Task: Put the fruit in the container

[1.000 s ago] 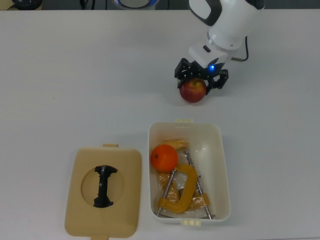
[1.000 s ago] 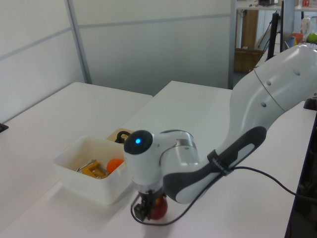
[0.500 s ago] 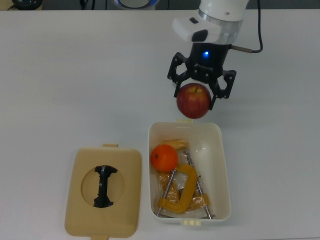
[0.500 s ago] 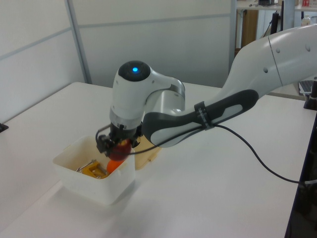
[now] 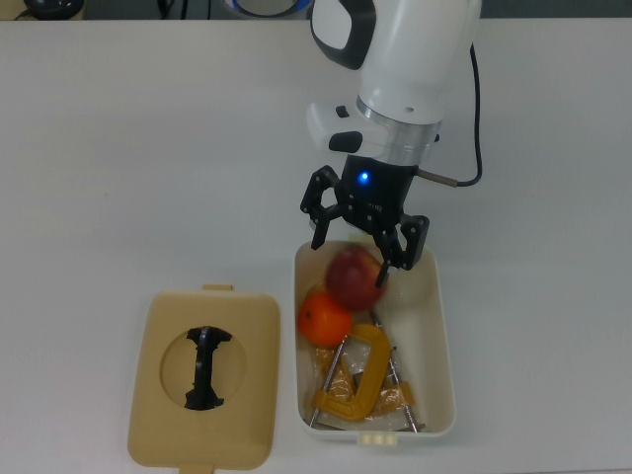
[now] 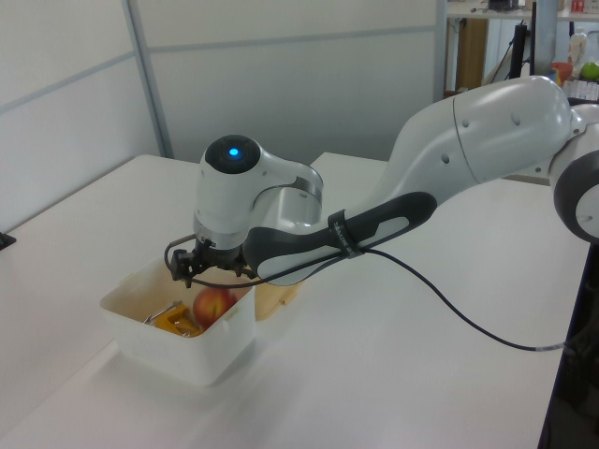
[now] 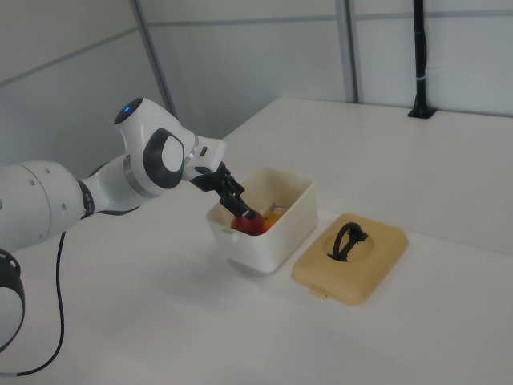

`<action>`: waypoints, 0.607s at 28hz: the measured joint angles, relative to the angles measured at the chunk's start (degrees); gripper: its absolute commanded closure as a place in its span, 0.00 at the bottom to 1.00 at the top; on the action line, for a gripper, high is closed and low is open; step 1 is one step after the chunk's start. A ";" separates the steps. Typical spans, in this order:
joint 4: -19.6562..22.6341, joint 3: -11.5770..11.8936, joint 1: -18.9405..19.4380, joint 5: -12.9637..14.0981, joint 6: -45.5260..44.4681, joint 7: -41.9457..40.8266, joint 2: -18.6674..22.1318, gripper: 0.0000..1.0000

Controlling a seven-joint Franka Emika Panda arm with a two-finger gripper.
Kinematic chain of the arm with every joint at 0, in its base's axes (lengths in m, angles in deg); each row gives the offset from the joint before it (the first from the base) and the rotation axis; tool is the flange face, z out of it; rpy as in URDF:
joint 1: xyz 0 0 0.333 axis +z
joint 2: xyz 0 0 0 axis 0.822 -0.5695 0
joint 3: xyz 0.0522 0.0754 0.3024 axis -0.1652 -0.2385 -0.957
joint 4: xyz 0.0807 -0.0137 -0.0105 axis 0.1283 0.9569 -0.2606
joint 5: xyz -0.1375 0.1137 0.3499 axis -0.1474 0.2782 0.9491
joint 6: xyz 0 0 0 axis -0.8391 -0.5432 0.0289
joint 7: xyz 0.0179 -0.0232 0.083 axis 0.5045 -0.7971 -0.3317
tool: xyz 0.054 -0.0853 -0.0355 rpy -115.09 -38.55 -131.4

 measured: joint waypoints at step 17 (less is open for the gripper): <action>0.35 2.19 -2.28 17.45 -19.33 -32.56 9.40 0.00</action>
